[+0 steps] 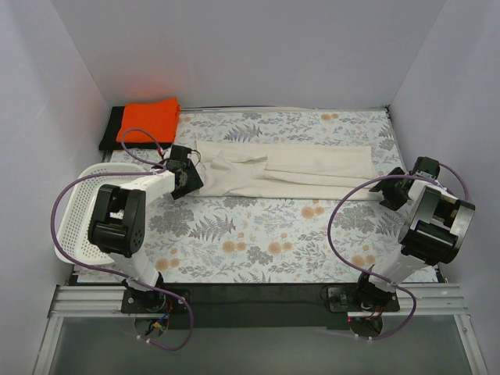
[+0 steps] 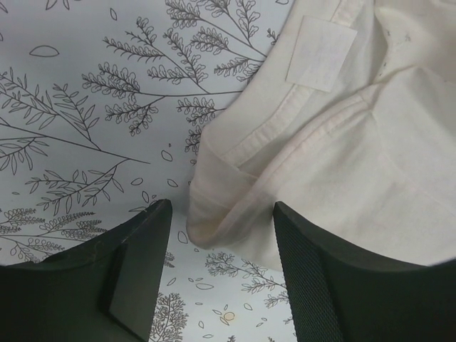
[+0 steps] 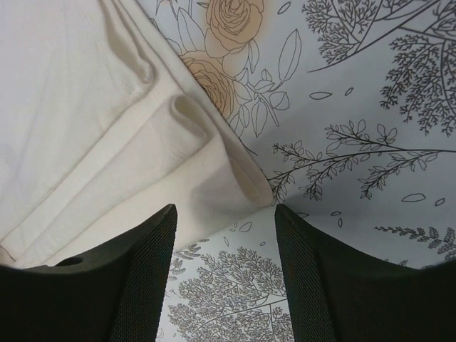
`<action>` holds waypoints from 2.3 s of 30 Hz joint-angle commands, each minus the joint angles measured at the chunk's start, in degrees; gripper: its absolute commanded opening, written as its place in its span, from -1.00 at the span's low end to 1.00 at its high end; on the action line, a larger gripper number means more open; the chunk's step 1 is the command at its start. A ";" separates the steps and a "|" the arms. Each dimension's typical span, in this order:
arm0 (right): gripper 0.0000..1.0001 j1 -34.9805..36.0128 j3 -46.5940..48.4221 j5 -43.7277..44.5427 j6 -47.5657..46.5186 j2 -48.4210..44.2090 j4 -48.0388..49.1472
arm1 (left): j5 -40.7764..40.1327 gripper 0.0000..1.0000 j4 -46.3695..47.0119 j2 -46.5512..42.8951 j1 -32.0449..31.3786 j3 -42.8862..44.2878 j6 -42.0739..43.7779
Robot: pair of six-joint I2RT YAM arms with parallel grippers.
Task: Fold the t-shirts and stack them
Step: Fold the tshirt
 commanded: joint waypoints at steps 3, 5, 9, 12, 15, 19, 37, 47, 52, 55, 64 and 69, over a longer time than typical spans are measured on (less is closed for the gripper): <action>0.08 -0.50 -1.49 -0.28 1.31 2.05 2.84 | 0.45 0.03 0.61 0.82 0.42 -0.74 -0.09; 0.04 -0.59 -1.67 -0.54 1.49 2.31 3.63 | 1.07 -0.06 0.70 0.73 0.42 -0.92 -0.09; -0.10 -0.59 -1.93 -0.72 2.01 2.32 3.46 | 1.42 -0.24 0.87 1.17 0.42 -1.18 -0.09; -0.44 -0.68 -2.46 -0.28 1.67 1.96 3.02 | 0.63 -0.66 0.87 0.91 0.51 -1.36 0.09; -0.70 -1.03 -2.29 0.69 0.96 1.70 1.62 | -0.51 -1.00 -0.26 0.21 1.21 -1.71 0.26; -0.97 -1.99 -1.67 2.88 -0.36 0.56 -2.94 | -2.27 -1.00 -4.56 -1.99 3.93 -2.85 -0.62; -0.69 -0.68 -4.75 6.22 -5.45 -7.17 -12.54 | 3.88 -0.52 -11.34 -18.60 8.77 -14.19 -1.50; -0.09 7.22 1.40 14.30 -8.26 -13.59 -17.54 | 5.90 0.31 -14.50 -22.73 8.69 -8.40 1.58; -0.09 16.80 3.07 18.18 -9.24 -17.36 -18.60 | 5.12 0.36 -17.93 -25.46 7.55 -4.70 1.76; -0.20 22.60 3.69 15.99 -9.41 -17.38 -17.73 | 4.94 0.26 -19.16 -25.99 5.44 -2.07 1.58; -0.44 40.01 4.83 10.80 -2.74 -9.21 -11.15 | 5.20 0.11 -14.52 -20.11 -10.38 1.11 -2.55; -0.55 45.72 5.71 11.68 -0.19 -4.46 -9.03 | 5.11 0.08 -11.18 -13.95 -14.25 0.23 -2.02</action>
